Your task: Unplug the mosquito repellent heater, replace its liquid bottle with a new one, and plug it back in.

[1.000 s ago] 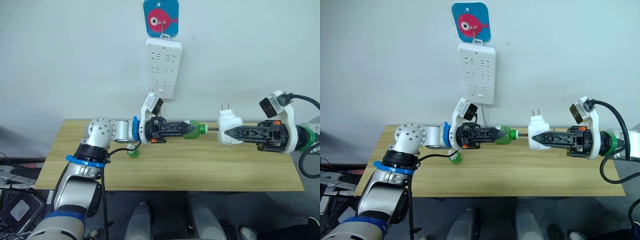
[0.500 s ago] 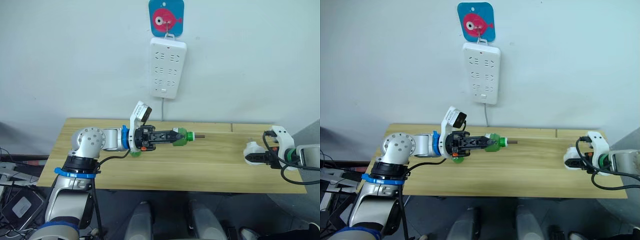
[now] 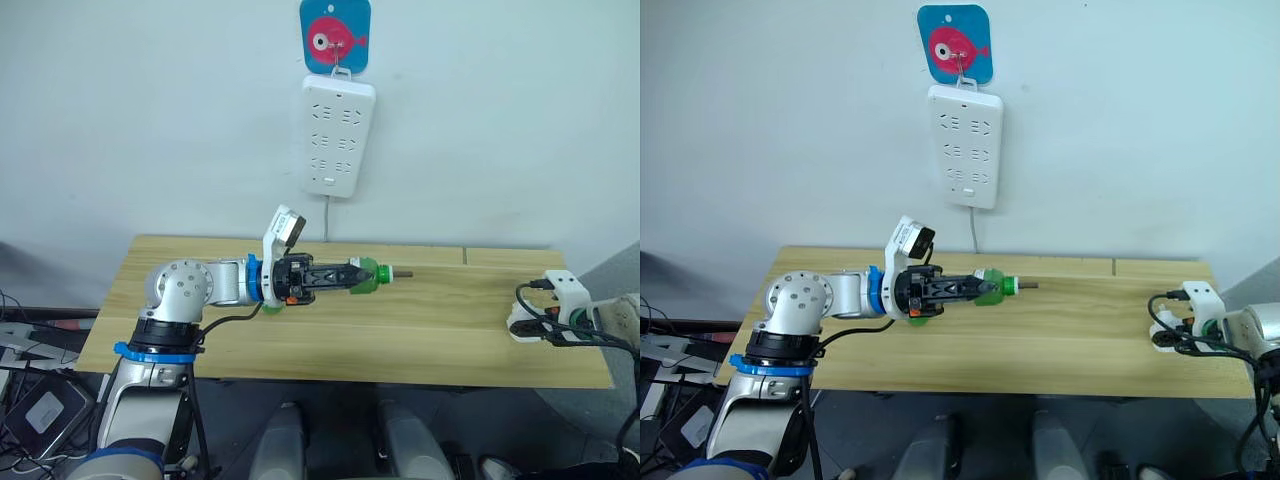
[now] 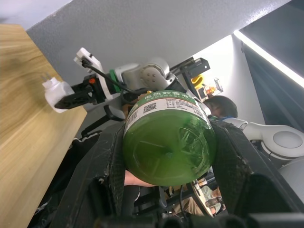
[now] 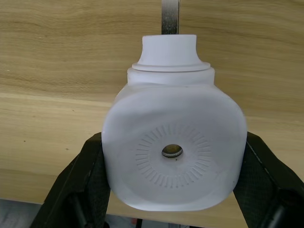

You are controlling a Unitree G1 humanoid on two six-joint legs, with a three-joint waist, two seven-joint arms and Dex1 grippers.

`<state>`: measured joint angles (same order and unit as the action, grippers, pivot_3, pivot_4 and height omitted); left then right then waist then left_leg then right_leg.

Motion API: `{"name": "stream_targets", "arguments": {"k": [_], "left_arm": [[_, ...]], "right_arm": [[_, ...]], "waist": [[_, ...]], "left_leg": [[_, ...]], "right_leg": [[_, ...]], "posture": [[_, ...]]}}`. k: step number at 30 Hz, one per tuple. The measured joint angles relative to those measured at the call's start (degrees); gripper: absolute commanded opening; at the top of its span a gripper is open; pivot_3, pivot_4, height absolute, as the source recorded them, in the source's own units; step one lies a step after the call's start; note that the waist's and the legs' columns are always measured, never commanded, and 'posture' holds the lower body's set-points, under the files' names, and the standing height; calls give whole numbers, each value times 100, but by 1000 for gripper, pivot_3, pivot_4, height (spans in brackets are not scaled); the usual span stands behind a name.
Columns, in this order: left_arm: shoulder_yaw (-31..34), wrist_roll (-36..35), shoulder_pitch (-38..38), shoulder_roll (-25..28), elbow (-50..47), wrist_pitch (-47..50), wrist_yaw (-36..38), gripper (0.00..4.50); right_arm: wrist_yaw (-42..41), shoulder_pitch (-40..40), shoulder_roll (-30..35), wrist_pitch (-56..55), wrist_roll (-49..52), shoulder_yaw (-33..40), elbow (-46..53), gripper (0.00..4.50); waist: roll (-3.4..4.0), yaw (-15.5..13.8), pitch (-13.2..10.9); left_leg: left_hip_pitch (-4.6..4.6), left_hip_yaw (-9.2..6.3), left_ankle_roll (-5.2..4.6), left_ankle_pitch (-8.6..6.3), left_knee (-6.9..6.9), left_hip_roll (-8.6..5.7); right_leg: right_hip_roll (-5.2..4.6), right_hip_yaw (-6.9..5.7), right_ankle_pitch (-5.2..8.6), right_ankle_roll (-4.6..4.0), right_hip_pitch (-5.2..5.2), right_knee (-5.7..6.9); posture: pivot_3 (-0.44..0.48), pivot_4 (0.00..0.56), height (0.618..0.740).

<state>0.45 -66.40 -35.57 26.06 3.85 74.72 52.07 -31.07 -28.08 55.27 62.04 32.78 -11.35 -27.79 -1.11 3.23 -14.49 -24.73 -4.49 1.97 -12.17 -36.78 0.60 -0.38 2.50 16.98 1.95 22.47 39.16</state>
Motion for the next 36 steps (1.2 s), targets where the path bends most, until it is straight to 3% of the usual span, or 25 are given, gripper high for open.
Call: {"name": "stream_targets", "arguments": {"k": [11,12,15,19,26,30,33,36], "left_arm": [[0,135,3,-6,7,-5,116,2251],[0,140,3,-4,7,-4,126,2251],[-3,179,3,-4,7,-6,178,2251],[-3,255,0,-5,26,-6,246,2251],[-5,358,-2,-1,75,-18,384,2251],[-8,471,1,-9,88,-180,497,2251],[-11,967,27,-282,78,-1095,506,2251],[-51,1734,123,-710,31,-2394,429,2251]], "right_arm": [[-377,-181,-432,-136,-853,307,-837,3001],[-388,-180,-434,-144,-911,341,-866,3561],[-481,-180,-441,-153,-1009,408,-868,4323],[-657,-169,-411,-37,-1087,573,-762,4466],[-1028,262,507,868,-890,1144,771,4466],[-1093,327,676,1390,-542,1773,1871,4466],[-919,201,-187,1737,-3,2905,2839,4466],[-158,-259,-2134,2652,1187,4819,3628,4466]], "waist": [[1,-8,-1],[1,-8,-1],[1,-1,-1],[2,0,-1],[16,2,-9],[16,48,-9],[16,49,-9],[14,23,-9]], "left_leg": [[0,0,0,0,0,-4],[0,0,0,0,0,-4],[0,0,0,0,0,-4],[0,0,0,0,0,-4],[0,-1,1,0,1,-7],[6,-1,1,-1,2,1],[9,-3,2,0,3,4],[6,-4,6,1,6,4]], "right_leg": [[-4,-1,0,0,-2,-2],[-4,-1,0,0,-2,-2],[-4,-1,0,0,-2,-2],[-3,-1,0,0,-3,-2],[-8,-3,0,0,-4,-4],[-1,-2,0,0,-7,-3],[3,-3,0,0,-11,-4],[0,-4,-1,-1,-12,-7]], "posture": [[-36,258,740],[-36,258,740],[-42,258,740],[-48,255,740],[-69,247,740],[-81,242,740],[-86,237,740],[-92,238,740]]}}
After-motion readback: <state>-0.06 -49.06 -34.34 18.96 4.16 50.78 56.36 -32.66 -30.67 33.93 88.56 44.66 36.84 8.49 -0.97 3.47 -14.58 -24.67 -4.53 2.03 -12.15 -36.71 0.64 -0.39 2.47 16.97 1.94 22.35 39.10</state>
